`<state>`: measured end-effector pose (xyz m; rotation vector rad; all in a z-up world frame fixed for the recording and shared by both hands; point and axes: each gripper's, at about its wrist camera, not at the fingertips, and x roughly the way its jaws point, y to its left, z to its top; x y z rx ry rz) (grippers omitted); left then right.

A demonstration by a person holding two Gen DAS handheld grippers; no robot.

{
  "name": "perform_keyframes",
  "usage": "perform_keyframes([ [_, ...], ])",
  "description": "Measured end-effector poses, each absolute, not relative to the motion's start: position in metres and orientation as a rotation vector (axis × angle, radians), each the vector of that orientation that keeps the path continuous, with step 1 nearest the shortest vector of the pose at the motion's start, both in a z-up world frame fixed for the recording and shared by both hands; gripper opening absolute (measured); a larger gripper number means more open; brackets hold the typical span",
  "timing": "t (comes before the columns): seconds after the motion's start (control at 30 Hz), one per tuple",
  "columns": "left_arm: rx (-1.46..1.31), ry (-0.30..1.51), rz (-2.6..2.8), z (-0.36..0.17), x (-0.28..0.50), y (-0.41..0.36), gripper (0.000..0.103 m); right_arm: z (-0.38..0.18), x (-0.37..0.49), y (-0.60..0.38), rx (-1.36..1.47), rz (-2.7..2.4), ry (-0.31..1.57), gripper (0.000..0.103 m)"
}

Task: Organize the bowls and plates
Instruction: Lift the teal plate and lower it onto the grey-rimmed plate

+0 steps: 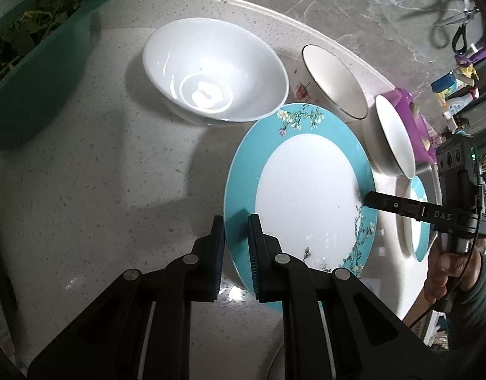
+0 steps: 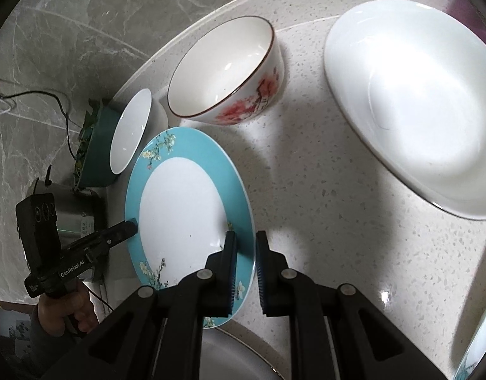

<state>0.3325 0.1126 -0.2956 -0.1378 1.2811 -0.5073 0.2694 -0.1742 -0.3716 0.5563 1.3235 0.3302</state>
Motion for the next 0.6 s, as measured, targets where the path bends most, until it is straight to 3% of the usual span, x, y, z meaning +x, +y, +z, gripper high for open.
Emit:
perform_keyframes([
  [0.3,-0.125,1.268,-0.539,-0.263,0.308,0.112,0.012,-0.346,0.248,-0.182,0.577,0.325,1.297,0.014],
  [0.6,-0.112,1.275,-0.551,-0.246,0.231,0.112,0.012,-0.322,0.188,-0.188,0.573,0.349,1.275,0.014],
])
